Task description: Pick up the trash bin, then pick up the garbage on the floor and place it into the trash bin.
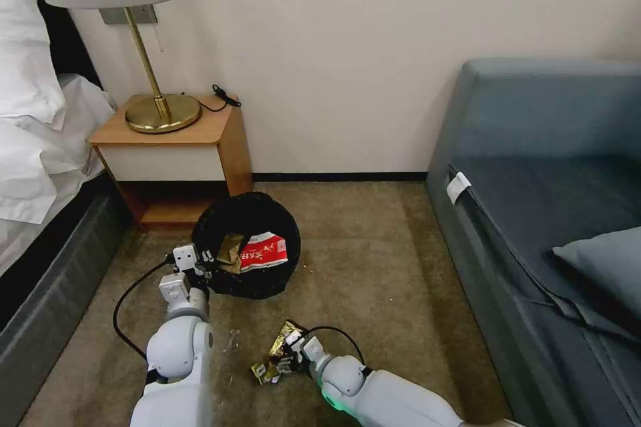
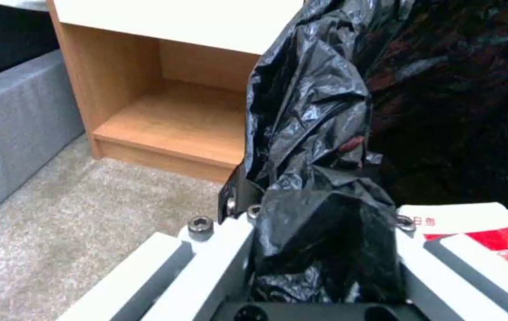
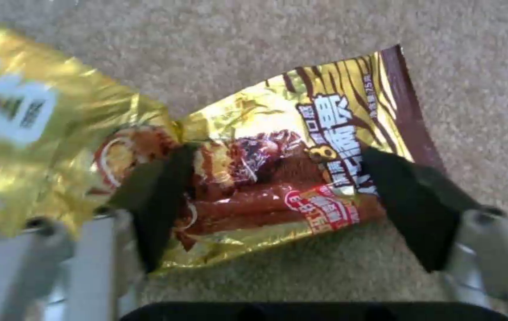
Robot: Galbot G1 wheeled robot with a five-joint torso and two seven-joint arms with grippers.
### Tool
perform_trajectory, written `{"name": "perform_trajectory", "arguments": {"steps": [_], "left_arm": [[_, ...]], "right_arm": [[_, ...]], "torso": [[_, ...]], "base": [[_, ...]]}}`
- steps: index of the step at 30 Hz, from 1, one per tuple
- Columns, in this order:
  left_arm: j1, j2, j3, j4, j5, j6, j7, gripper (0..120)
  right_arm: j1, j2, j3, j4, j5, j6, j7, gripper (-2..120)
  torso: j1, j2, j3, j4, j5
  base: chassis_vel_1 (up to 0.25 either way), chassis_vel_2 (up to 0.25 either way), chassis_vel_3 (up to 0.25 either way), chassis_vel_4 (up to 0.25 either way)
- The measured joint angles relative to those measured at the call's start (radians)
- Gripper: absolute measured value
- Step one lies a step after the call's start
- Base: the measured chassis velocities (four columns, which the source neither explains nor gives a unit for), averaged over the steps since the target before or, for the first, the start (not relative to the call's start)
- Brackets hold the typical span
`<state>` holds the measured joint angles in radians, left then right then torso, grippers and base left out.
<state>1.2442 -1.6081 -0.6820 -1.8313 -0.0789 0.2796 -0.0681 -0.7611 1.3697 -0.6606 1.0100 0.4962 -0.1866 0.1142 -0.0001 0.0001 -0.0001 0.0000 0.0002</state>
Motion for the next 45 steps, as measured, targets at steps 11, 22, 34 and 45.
{"name": "perform_trajectory", "arguments": {"steps": [11, 22, 34, 45], "left_arm": [[-0.007, 0.000, 0.000, 0.009, -0.001, 0.000, 0.000, 1], [-0.005, 0.000, -0.014, 0.007, -0.012, 0.000, 0.000, 1], [-0.008, 0.002, -0.010, 0.012, -0.018, 0.000, 0.001, 1], [-0.021, 0.008, -0.011, 0.019, -0.026, 0.000, 0.003, 1]], "right_arm": [[0.003, 0.001, 0.012, -0.013, -0.013, 0.012, 0.006, 25], [0.014, -0.017, 0.009, -0.001, -0.018, 0.016, 0.021, 0], [0.046, -0.031, 0.038, 0.042, -0.039, 0.048, 0.049, 0], [0.056, -0.044, 0.144, 0.035, -0.066, 0.068, 0.047, 0]], "torso": [[0.000, 0.000, 0.000, 0.0001, -0.0002], [0.000, 0.000, 0.000, 0.0000, -0.0005], [0.000, 0.000, 0.000, -0.0001, -0.0003], [0.000, 0.000, 0.000, -0.0002, 0.0000]], "base": [[0.000, 0.000, 0.000, 0.000], [0.000, 0.000, 0.000, 0.000], [0.000, 0.000, 0.000, 0.000], [0.000, 0.000, 0.000, 0.000]]}}
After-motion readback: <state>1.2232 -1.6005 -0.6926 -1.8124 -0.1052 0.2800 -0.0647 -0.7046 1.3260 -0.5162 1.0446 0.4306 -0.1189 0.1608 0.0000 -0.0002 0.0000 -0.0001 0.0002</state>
